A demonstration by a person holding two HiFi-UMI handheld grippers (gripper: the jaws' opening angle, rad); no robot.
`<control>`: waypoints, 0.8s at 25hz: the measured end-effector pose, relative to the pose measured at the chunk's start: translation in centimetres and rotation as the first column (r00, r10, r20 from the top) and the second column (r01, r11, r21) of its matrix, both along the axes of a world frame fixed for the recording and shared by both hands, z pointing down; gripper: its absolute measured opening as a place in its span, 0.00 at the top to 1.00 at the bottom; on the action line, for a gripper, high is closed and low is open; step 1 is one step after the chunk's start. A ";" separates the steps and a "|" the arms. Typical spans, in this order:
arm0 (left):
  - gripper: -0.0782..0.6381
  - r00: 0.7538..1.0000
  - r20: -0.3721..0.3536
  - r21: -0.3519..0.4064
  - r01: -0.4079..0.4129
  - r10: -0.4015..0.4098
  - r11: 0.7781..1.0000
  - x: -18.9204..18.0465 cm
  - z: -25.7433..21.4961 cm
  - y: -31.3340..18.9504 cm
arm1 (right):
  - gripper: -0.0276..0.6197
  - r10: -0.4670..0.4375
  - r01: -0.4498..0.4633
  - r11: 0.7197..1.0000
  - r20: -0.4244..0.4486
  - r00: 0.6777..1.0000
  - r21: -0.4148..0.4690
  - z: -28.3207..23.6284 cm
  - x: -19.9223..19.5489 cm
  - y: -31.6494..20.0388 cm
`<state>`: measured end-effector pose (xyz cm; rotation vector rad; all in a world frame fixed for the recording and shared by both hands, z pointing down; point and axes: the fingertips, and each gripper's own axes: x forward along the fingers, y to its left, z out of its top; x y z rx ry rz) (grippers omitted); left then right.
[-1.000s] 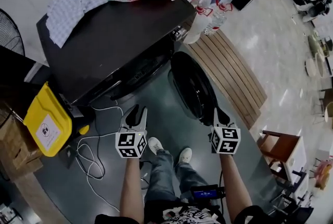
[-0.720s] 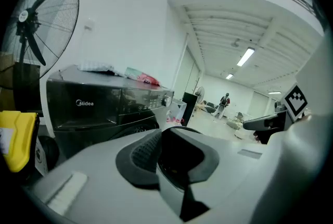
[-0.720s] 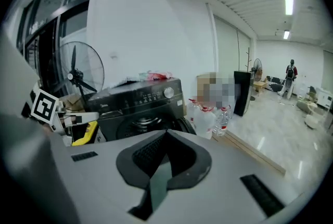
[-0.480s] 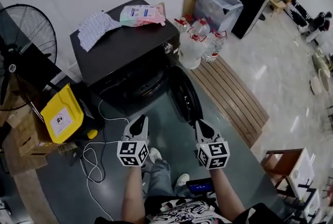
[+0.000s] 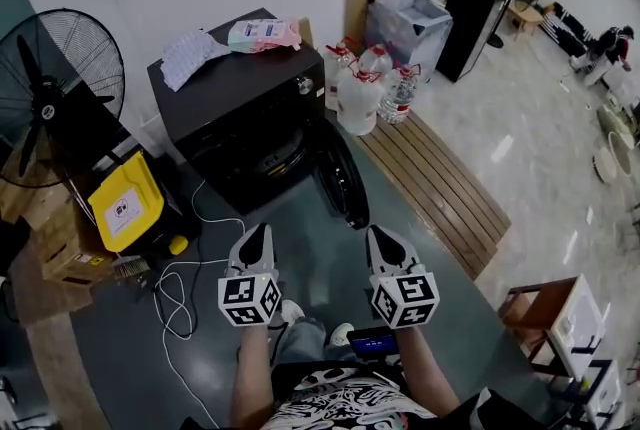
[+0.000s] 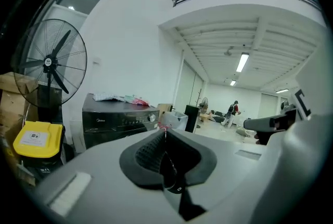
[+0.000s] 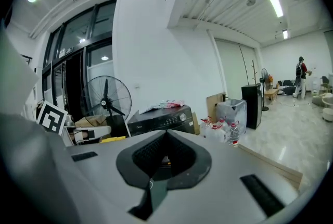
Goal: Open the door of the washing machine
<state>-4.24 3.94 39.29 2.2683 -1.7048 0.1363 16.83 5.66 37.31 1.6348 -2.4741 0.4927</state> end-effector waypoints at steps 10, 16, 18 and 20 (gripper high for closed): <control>0.89 0.998 -0.035 0.051 0.046 -0.044 0.998 -1.7 -2.8 2.1 | 0.95 -0.059 0.059 0.998 0.015 0.998 -0.002 -0.9 -2.3 1.9; 0.89 0.996 -0.055 0.053 0.076 -0.073 0.996 -2.6 -2.7 3.2 | 0.95 -0.078 0.078 0.997 0.013 0.997 -0.009 -0.6 -2.8 2.7; 0.89 0.996 -0.052 0.056 0.078 -0.076 0.995 -2.8 -2.8 3.4 | 0.95 -0.083 0.083 0.997 0.012 0.996 0.003 -0.8 -3.0 2.8; 0.89 0.995 -0.050 0.056 0.084 -0.082 0.995 -2.9 -2.8 3.6 | 0.95 -0.088 0.088 0.996 0.016 0.996 0.013 -1.0 -3.2 2.8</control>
